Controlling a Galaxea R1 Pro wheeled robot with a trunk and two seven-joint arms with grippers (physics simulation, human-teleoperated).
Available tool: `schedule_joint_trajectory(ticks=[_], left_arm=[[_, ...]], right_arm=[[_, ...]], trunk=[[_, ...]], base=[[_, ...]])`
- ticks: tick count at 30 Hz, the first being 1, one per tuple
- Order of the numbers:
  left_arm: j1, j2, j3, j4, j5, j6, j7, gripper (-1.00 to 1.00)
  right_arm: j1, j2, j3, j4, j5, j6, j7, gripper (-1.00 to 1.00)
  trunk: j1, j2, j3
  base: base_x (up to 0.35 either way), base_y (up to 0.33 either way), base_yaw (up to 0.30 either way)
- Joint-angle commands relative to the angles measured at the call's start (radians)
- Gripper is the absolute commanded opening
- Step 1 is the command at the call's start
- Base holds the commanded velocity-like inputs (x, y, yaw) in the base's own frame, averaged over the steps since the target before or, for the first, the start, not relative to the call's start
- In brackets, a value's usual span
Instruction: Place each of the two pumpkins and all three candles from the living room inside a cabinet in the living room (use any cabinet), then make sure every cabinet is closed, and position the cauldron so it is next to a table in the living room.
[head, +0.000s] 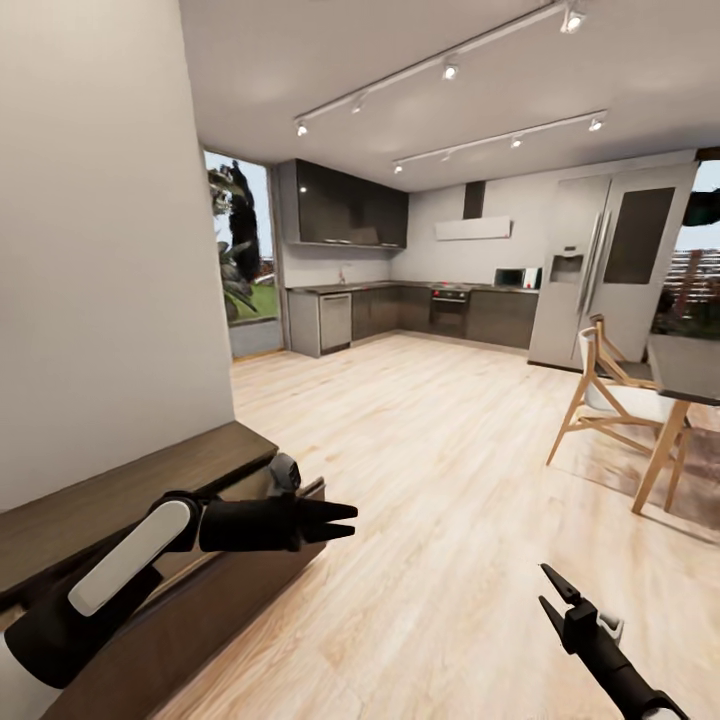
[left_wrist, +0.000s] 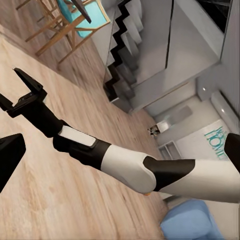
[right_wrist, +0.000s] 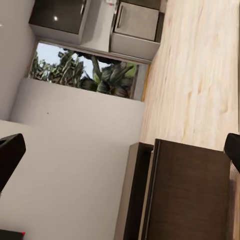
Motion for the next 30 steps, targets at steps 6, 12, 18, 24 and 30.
schedule_joint_trajectory(ticks=[6, 12, 18, 24, 30], left_arm=[[-0.001, 0.000, -0.001, 0.003, -0.005, -0.001, -0.007, 1.00], [-0.001, -0.001, -0.001, 0.005, -0.004, -0.001, -0.008, 1.00], [-0.001, 0.000, 0.001, 0.011, -0.004, -0.001, -0.008, 1.00], [-0.001, -0.006, 0.022, 0.042, -0.051, -0.009, 0.012, 1.00], [-0.001, -0.073, 0.021, 0.129, -0.108, -0.083, 0.117, 1.00]], right_arm=[[-0.001, -0.018, -0.001, 0.020, -0.008, 0.016, -0.008, 1.00], [-0.001, -0.031, -0.004, 0.103, -0.010, 0.017, -0.010, 1.00], [-0.001, -0.032, -0.040, 0.125, -0.011, 0.011, -0.091, 1.00], [-0.001, -0.041, -0.110, 0.121, -0.008, 0.000, -0.187, 1.00], [-0.001, -0.055, -0.121, 0.120, -0.009, -0.087, -0.256, 1.00]], trunk=[[0.000, 0.000, 0.005], [0.000, 0.000, 0.009], [0.000, 0.000, 0.009], [0.000, 0.000, 0.009], [0.000, 0.000, 0.009]], base=[[0.000, 0.000, -0.240], [0.000, 0.000, -0.212], [0.000, 0.000, -0.144], [0.000, 0.000, -0.114], [0.000, 0.000, -0.039]])
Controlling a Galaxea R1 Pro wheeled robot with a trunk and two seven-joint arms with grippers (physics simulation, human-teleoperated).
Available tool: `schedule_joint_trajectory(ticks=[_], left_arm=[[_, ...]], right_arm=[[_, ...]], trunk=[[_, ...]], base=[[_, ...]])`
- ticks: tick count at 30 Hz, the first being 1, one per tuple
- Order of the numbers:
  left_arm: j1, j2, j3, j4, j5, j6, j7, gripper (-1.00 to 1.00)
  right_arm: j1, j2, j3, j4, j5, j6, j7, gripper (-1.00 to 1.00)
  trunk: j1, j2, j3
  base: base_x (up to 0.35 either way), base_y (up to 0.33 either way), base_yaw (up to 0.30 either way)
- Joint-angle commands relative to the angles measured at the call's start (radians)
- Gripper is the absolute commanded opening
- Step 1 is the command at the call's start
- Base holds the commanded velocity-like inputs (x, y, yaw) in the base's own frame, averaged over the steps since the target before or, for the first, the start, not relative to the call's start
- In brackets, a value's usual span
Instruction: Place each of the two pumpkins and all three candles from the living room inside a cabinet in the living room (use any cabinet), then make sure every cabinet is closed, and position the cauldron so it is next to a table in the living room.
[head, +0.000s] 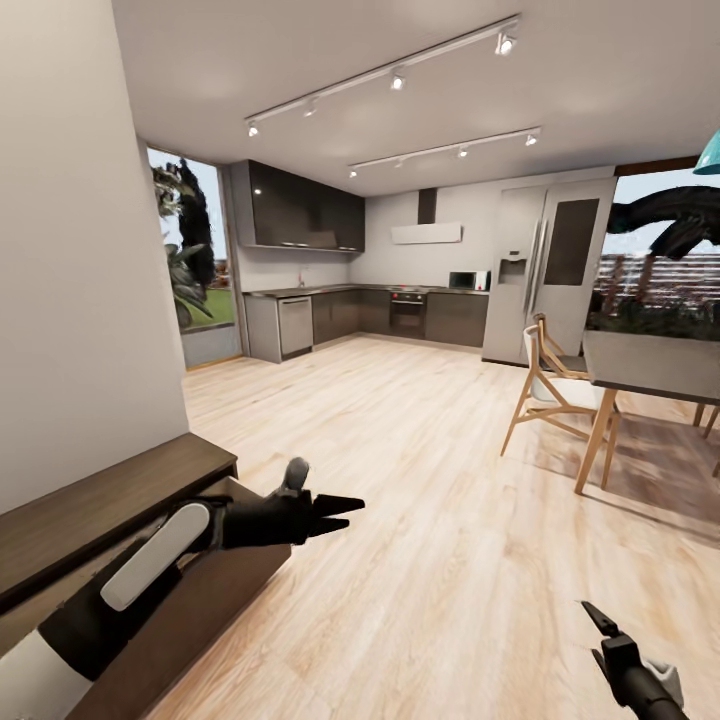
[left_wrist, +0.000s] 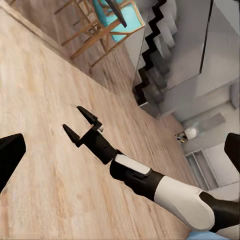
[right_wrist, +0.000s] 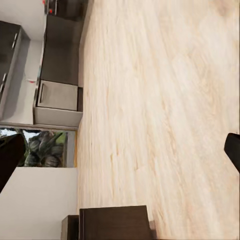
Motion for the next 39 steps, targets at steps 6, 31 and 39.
schedule_joint_trajectory(ticks=[6, 31, 39], left_arm=[[-0.001, -0.081, -0.002, 0.093, -0.207, -0.046, 0.082, 1.00], [-0.001, -0.257, -0.009, 0.385, -0.814, -0.514, 0.323, 1.00], [-0.002, -0.289, -0.011, 0.389, -0.816, -0.506, 0.378, 1.00]], right_arm=[[-0.001, -0.013, -0.002, -0.003, -0.007, -0.090, -0.110, 1.00], [0.022, -0.011, 0.012, -0.072, 0.247, -0.191, -0.279, 1.00], [0.032, 0.059, 0.181, -0.376, 0.353, -0.177, -0.804, 1.00]], trunk=[[0.000, -0.001, -0.001], [0.000, -0.001, -0.001], [0.000, -0.001, -0.001]], base=[[0.000, 0.000, -0.006], [0.000, 0.000, 0.000], [0.000, 0.000, 0.000]])
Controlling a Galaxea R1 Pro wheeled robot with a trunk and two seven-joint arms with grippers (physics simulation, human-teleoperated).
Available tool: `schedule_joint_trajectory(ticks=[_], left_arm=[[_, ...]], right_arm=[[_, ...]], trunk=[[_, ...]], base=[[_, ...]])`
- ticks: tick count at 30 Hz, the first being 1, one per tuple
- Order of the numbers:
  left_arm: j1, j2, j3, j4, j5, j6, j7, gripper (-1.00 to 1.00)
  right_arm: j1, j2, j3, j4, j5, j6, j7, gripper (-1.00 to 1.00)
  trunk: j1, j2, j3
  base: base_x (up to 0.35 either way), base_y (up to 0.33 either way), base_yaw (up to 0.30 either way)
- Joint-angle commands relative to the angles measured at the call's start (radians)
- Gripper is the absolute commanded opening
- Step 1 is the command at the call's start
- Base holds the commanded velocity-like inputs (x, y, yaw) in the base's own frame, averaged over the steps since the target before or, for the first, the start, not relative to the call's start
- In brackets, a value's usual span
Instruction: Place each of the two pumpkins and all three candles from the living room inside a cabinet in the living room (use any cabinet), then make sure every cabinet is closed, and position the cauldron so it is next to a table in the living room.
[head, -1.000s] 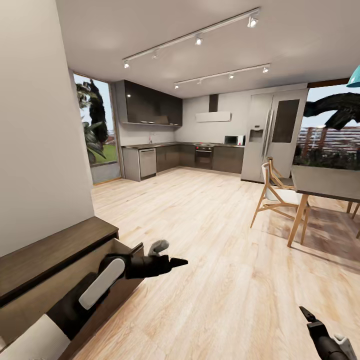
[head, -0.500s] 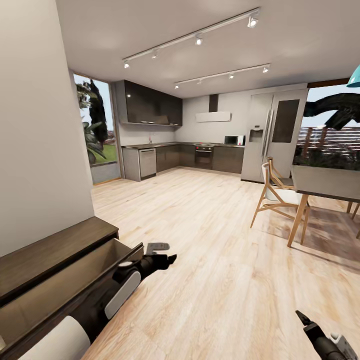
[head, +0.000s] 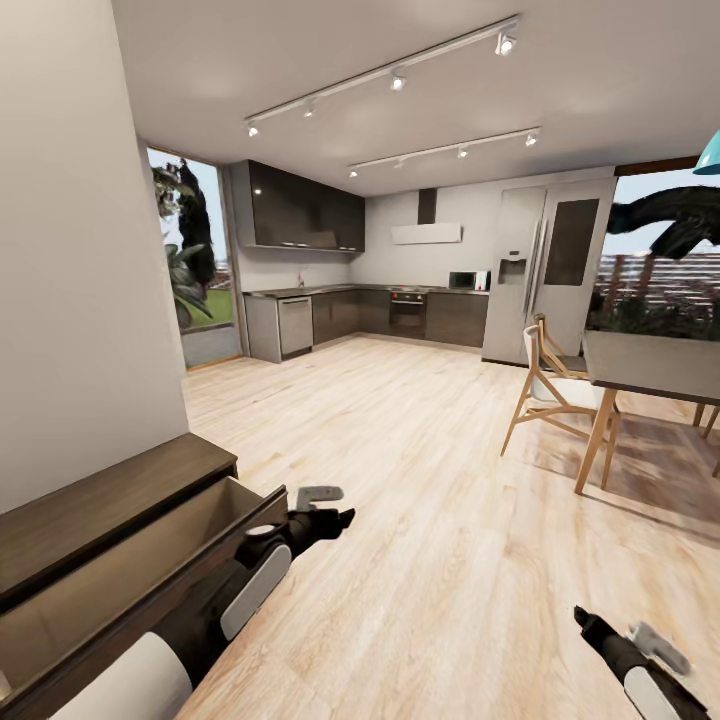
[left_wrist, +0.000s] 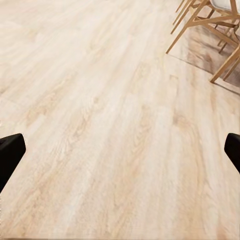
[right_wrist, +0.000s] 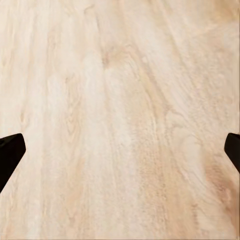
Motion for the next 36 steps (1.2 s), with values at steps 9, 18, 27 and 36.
schedule_joint_trajectory(ticks=[9, 18, 27, 36], left_arm=[[-0.003, -0.020, -0.004, -0.008, 0.012, 0.054, 0.116, 1.00], [-0.014, -0.061, -0.003, -0.016, 0.023, 0.182, 0.184, 1.00], [-0.017, -0.074, -0.001, -0.047, 0.028, 0.279, 0.247, 1.00], [-0.016, -0.070, 0.002, -0.097, 0.031, 0.335, 0.240, 1.00]], right_arm=[[0.115, 0.066, 0.186, -0.619, 0.038, 0.283, -0.637, 1.00], [0.165, 0.060, 0.095, -0.723, 0.004, 0.498, -0.545, 1.00], [0.170, 0.057, -0.011, -0.733, -0.013, 0.535, -0.400, 1.00], [0.171, 0.042, -0.024, -0.718, -0.011, 0.540, -0.239, 1.00]], trunk=[[0.000, -0.001, -0.001], [0.000, -0.001, -0.001], [0.000, -0.001, -0.002], [0.000, -0.001, -0.012]], base=[[0.000, 0.000, 0.000], [0.000, 0.000, 0.000], [0.000, 0.000, -0.009], [0.000, 0.000, -0.145]])
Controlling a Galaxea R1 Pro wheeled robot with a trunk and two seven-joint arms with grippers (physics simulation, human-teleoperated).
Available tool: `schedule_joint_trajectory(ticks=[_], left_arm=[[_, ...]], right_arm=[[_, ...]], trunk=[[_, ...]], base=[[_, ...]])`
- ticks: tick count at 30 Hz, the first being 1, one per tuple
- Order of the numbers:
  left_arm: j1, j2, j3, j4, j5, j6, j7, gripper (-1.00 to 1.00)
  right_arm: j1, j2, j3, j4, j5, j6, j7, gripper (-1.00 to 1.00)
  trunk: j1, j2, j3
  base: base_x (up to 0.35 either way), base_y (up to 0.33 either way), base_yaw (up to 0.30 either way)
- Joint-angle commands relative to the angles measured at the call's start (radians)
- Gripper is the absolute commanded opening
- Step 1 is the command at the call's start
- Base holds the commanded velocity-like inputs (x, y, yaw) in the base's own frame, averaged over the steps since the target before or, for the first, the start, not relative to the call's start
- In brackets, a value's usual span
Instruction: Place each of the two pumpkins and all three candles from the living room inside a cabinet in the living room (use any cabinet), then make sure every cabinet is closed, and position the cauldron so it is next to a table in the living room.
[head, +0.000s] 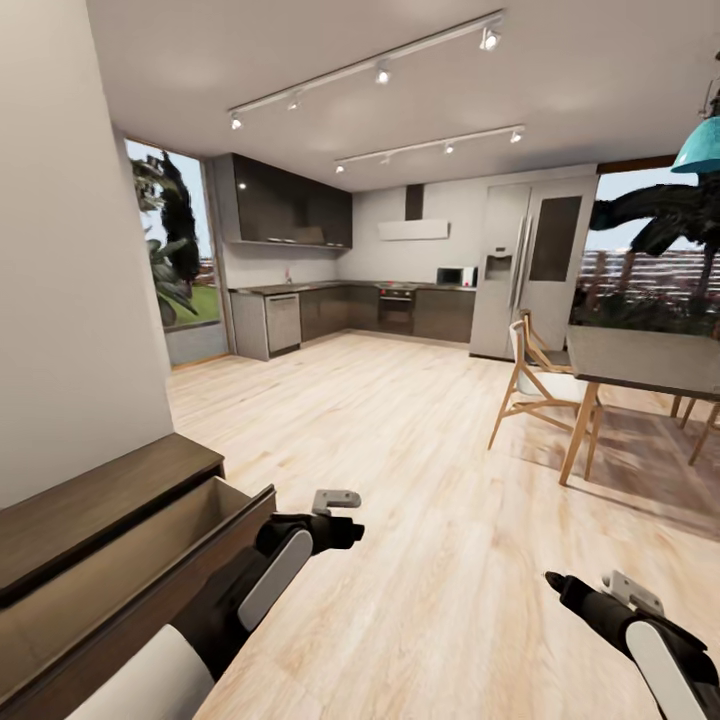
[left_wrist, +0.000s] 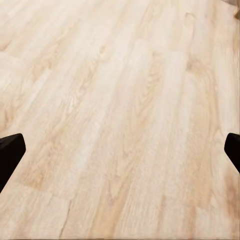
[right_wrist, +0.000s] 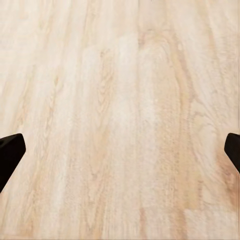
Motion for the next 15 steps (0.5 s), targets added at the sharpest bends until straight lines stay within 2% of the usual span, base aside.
schedule_joint_trajectory(ticks=[1, 9, 12, 15], left_arm=[[-0.001, 0.001, -0.001, -0.006, 0.011, 0.008, 0.009, 1.00], [0.000, 0.001, -0.004, -0.028, 0.007, 0.034, 0.009, 1.00], [0.000, 0.001, -0.006, -0.028, 0.006, 0.036, 0.010, 1.00], [0.000, 0.001, -0.007, -0.029, 0.005, 0.037, 0.010, 1.00]], right_arm=[[-0.001, -0.001, 0.000, -0.001, -0.010, 0.003, -0.006, 1.00], [-0.001, -0.003, -0.002, 0.012, -0.010, 0.003, 0.003, 1.00], [-0.001, -0.003, -0.021, 0.015, -0.010, 0.003, 0.003, 1.00], [-0.001, -0.003, -0.061, 0.026, -0.009, 0.003, 0.003, 1.00]], trunk=[[0.000, -0.001, -0.003], [0.000, -0.001, -0.013], [0.000, -0.001, -0.018], [0.000, -0.001, -0.022]], base=[[0.000, 0.000, -0.181], [0.000, 0.000, -0.179], [0.000, 0.000, -0.172], [0.000, 0.000, -0.170]])
